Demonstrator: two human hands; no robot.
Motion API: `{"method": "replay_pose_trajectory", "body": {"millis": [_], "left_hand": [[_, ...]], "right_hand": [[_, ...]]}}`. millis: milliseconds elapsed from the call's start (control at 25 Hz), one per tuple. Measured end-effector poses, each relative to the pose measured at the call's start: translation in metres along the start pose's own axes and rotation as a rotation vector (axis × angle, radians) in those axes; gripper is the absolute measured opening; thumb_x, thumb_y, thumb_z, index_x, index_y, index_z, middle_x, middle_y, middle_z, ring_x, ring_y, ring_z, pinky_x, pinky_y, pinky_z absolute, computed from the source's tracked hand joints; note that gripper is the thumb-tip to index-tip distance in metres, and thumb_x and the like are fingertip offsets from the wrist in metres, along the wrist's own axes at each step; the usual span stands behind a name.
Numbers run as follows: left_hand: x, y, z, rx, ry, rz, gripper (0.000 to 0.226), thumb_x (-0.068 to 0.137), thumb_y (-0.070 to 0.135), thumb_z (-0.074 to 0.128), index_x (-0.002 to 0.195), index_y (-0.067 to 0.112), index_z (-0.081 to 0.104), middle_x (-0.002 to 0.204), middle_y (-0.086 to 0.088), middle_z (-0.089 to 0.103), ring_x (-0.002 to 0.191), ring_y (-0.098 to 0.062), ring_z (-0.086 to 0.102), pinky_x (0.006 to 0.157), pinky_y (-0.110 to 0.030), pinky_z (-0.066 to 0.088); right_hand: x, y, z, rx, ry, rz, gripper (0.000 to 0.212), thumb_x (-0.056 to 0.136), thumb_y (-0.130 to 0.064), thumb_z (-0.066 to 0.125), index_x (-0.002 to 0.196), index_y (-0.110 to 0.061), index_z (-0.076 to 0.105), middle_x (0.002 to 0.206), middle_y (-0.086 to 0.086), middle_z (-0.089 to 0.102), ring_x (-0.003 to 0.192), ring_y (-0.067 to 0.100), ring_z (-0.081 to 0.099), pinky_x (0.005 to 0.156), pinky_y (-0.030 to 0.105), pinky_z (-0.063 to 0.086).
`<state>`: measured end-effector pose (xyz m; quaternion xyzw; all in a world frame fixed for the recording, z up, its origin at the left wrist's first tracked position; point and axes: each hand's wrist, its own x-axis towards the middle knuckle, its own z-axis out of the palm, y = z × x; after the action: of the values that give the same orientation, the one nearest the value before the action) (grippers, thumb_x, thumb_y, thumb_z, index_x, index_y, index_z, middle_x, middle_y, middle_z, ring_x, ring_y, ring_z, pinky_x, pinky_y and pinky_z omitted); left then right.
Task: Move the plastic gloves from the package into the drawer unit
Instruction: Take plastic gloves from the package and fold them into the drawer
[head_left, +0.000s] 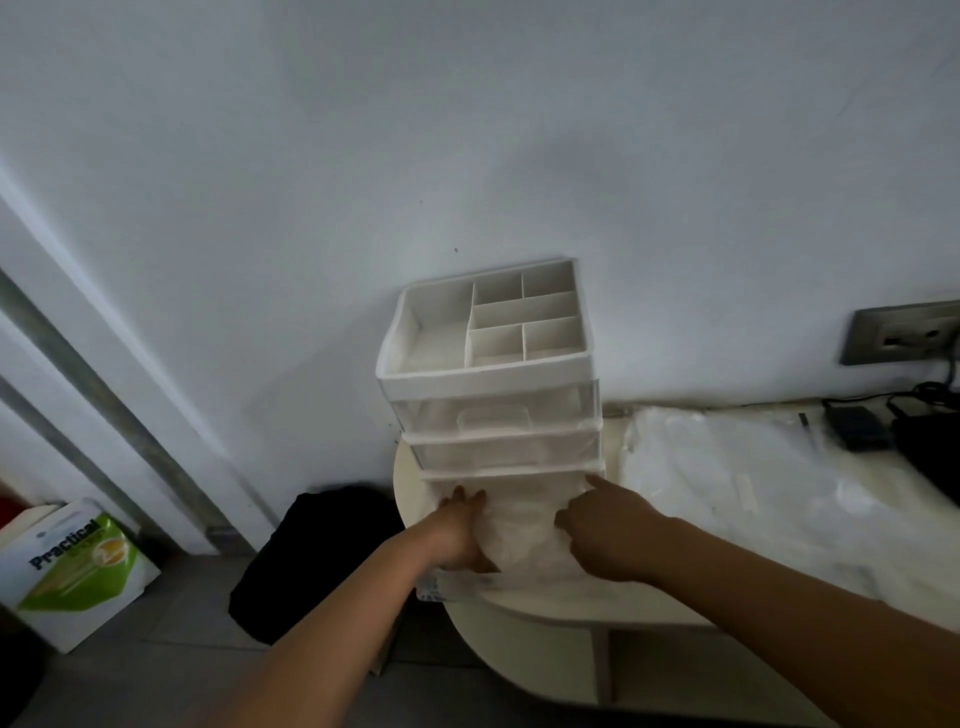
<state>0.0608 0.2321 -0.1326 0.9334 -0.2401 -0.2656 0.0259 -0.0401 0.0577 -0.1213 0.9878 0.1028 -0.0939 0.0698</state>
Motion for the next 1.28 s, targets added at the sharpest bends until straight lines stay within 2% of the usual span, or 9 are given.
{"method": "replay_pose_trajectory", "body": {"millis": [360, 440, 600, 720, 840, 920, 1000, 1080, 1280], "left_hand": [[-0.029, 0.018, -0.023, -0.073, 0.238, 0.007, 0.059, 0.088, 0.022, 0.065, 0.141, 0.010, 0.040, 0.147, -0.008, 0.039, 0.134, -0.021, 0.039, 0.104, -0.024, 0.032], [-0.037, 0.030, -0.029, -0.046, 0.397, 0.014, 0.026, 0.092, 0.027, 0.059, 0.107, 0.007, 0.063, 0.119, -0.011, 0.062, 0.110, -0.021, 0.057, 0.089, -0.027, 0.043], [-0.052, 0.081, -0.034, -0.191, 0.598, 0.193, 0.049, 0.091, 0.045, 0.056, 0.057, 0.010, 0.053, 0.059, -0.004, 0.058, 0.059, -0.014, 0.056, 0.064, -0.028, 0.044], [-0.053, 0.130, -0.026, -0.248, 0.605, 0.369, 0.038, 0.089, 0.050, 0.056, 0.080, 0.014, 0.066, 0.090, 0.003, 0.067, 0.085, -0.009, 0.060, 0.077, -0.022, 0.041], [-0.042, 0.176, -0.005, -0.278, 0.439, 0.508, 0.042, 0.089, 0.051, 0.055, 0.121, 0.024, 0.058, 0.144, 0.007, 0.043, 0.134, -0.008, 0.035, 0.108, -0.024, 0.025], [-0.030, 0.202, 0.014, -0.263, 0.315, 0.542, 0.055, 0.092, 0.051, 0.052, 0.140, 0.027, 0.041, 0.157, 0.006, 0.022, 0.145, -0.012, 0.016, 0.118, -0.033, 0.011], [-0.017, 0.224, 0.033, -0.225, 0.234, 0.525, 0.062, 0.095, 0.051, 0.046, 0.149, 0.026, 0.026, 0.160, 0.003, 0.009, 0.148, -0.015, 0.004, 0.118, -0.041, 0.001], [-0.002, 0.242, 0.048, -0.145, 0.176, 0.479, 0.069, 0.096, 0.053, 0.041, 0.153, 0.025, 0.013, 0.161, 0.000, -0.003, 0.148, -0.021, -0.005, 0.117, -0.047, -0.005], [0.015, 0.253, 0.077, 0.003, 0.116, 0.383, 0.082, 0.092, 0.064, 0.033, 0.153, 0.025, -0.007, 0.158, -0.005, -0.020, 0.144, -0.028, -0.021, 0.112, -0.055, -0.015]], "right_hand": [[-0.036, 0.026, -0.039, 0.313, 0.326, 0.107, 0.020, 0.091, -0.021, 0.044, 0.094, -0.019, 0.064, 0.100, 0.004, 0.065, 0.091, 0.020, 0.061, 0.078, 0.030, 0.047], [-0.053, 0.056, -0.041, 0.245, 0.285, 0.251, 0.034, 0.095, -0.035, 0.044, 0.065, -0.020, 0.049, 0.074, 0.000, 0.056, 0.066, 0.014, 0.052, 0.063, 0.026, 0.038], [-0.093, 0.136, -0.014, 0.176, 0.224, 0.658, 0.047, 0.095, -0.053, 0.039, 0.064, -0.018, 0.046, 0.071, -0.003, 0.054, 0.068, 0.013, 0.055, 0.063, 0.026, 0.043], [-0.125, 0.177, 0.017, 0.246, 0.066, 0.841, 0.032, 0.097, -0.035, 0.043, 0.118, -0.013, 0.053, 0.124, 0.007, 0.057, 0.114, 0.023, 0.055, 0.091, 0.029, 0.044], [-0.148, 0.187, 0.038, 0.483, -0.187, 0.749, 0.053, 0.090, -0.025, 0.060, 0.138, -0.014, 0.039, 0.139, 0.008, 0.043, 0.124, 0.022, 0.046, 0.097, 0.023, 0.038], [-0.153, 0.183, 0.044, 0.455, -0.190, 0.685, 0.054, 0.083, -0.030, 0.069, 0.132, -0.021, 0.045, 0.132, 0.006, 0.044, 0.115, 0.019, 0.048, 0.088, 0.019, 0.040], [-0.155, 0.181, 0.049, 0.368, -0.078, 0.667, 0.019, 0.083, -0.030, 0.068, 0.098, -0.023, 0.059, 0.114, 0.004, 0.053, 0.095, 0.014, 0.049, 0.066, 0.012, 0.035], [-0.159, 0.182, 0.053, 0.340, -0.005, 0.689, 0.021, 0.084, -0.028, 0.066, 0.067, -0.024, 0.052, 0.094, 0.004, 0.057, 0.083, 0.015, 0.051, 0.058, 0.016, 0.034], [-0.174, 0.196, 0.043, 0.446, 0.126, 0.747, 0.018, 0.089, -0.028, 0.062, 0.081, -0.013, 0.068, 0.082, 0.003, 0.061, 0.077, 0.016, 0.058, 0.069, 0.023, 0.039]]}}
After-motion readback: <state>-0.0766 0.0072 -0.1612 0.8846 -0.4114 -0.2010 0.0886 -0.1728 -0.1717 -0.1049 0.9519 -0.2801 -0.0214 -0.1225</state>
